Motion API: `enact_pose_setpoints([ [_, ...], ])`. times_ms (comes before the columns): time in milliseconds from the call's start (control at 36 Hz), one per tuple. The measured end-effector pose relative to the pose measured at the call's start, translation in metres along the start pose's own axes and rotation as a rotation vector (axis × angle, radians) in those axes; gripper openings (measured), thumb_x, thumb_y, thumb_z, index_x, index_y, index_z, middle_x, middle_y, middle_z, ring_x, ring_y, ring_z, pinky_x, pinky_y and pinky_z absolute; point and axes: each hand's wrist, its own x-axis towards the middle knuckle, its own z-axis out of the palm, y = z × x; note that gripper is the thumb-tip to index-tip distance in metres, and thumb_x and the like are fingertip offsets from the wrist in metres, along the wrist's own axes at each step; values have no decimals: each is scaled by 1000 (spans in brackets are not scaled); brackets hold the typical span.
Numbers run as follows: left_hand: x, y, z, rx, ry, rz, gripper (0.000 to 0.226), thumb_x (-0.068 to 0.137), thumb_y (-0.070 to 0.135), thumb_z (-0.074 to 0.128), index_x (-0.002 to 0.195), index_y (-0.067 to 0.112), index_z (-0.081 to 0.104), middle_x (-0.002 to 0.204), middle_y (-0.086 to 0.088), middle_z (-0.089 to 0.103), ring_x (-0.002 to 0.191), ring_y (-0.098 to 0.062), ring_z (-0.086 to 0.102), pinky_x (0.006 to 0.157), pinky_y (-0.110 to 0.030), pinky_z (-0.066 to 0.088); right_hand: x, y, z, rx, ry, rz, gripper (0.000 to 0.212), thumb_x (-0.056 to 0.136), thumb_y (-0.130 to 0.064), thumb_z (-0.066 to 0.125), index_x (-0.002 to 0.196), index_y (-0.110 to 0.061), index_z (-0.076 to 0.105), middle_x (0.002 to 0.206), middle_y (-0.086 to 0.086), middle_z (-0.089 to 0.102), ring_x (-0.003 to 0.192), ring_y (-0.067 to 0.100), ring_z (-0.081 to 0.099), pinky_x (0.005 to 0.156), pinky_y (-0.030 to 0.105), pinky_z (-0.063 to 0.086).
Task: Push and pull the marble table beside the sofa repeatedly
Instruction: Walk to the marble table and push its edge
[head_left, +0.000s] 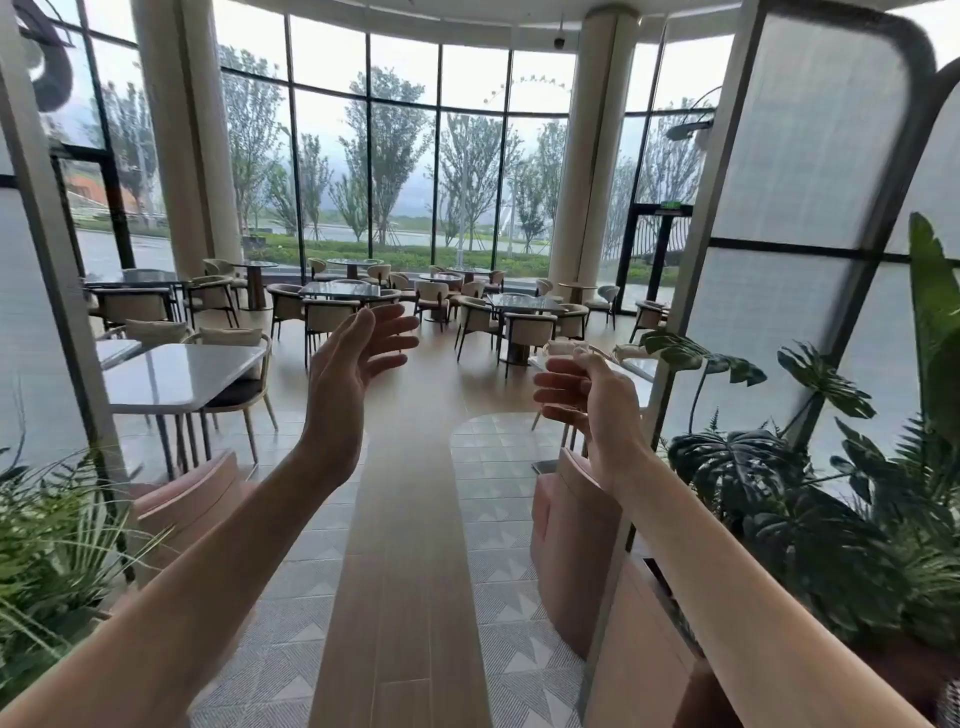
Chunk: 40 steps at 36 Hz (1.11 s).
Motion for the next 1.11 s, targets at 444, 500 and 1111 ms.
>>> enact_pose_setpoints([
  [444,87,-78,-62,81,-31,-62,42,88,28,48,114,0,65,110,-23,71,92,-31,70,84,-45,54,88,62,60,-64,-33,7,36,102,-27,40,100,-5,69,94,13,76,80,22,72,70,30,55],
  [500,110,-95,-80,90,-29,-64,40,89,28,47,111,1,67,106,-21,72,92,-32,70,85,-47,53,111,77,71,-85,-44,-2,37,102,-27,40,101,-4,68,95,14,76,80,22,72,68,29,54],
  [1111,396,-369,-117,42,-195,-238,37,93,26,41,104,6,70,104,-17,75,95,-28,72,84,-38,56,416,229,125,-205,72,3,37,103,-25,40,105,0,67,101,18,73,89,29,69,78,39,55],
])
